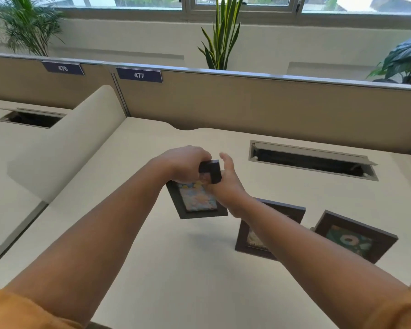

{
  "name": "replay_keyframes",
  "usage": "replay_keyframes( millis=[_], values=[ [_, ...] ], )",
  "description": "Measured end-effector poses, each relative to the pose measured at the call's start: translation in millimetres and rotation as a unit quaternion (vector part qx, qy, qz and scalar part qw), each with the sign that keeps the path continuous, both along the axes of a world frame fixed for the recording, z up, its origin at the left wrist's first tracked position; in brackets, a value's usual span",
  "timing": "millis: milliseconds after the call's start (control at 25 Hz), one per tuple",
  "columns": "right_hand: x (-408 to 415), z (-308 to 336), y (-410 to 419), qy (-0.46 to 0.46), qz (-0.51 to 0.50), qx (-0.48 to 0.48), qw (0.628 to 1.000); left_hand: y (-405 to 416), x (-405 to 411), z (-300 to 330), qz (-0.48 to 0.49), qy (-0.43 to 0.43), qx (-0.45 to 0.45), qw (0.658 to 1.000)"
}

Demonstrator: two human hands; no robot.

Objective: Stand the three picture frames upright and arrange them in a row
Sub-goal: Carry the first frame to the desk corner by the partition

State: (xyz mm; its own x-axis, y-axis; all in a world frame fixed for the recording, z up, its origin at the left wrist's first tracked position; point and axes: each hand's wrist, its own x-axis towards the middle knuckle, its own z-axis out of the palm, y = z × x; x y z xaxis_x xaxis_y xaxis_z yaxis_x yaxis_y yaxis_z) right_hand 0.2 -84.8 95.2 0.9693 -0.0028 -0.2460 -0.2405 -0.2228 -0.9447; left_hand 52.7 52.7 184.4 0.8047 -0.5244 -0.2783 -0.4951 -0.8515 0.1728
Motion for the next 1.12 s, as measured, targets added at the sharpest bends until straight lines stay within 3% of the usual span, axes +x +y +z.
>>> replay_keyframes(
  millis=[120, 440, 600, 840, 1120],
  values=[
    [23.6, 13.6, 3.3, 0.07, 0.055, 0.049, 0.995, 9.2, 13.6, 6.8, 0.002, -0.011, -0.025, 1.0],
    [70.3, -1.3, 16.6, 0.17, 0.129, -0.023, 0.977, 31.3, 46.1, -3.8, 0.025, 0.029, -0.038, 0.999],
    [84.0, -9.1, 17.7, 0.207, 0.116, 0.023, 0.971, 37.7, 56.9, -13.8, 0.038, 0.046, -0.058, 0.996],
    [101.1, -27.9, 22.0, 0.195, 0.035, 0.08, 0.977, 40.7, 71.2, -22.8, 0.059, 0.052, -0.082, 0.994],
    [104.8, -27.6, 13.8, 0.22, 0.093, 0.081, 0.968, 40.7, 76.8, -22.5, 0.071, 0.052, -0.108, 0.99]
  ],
)
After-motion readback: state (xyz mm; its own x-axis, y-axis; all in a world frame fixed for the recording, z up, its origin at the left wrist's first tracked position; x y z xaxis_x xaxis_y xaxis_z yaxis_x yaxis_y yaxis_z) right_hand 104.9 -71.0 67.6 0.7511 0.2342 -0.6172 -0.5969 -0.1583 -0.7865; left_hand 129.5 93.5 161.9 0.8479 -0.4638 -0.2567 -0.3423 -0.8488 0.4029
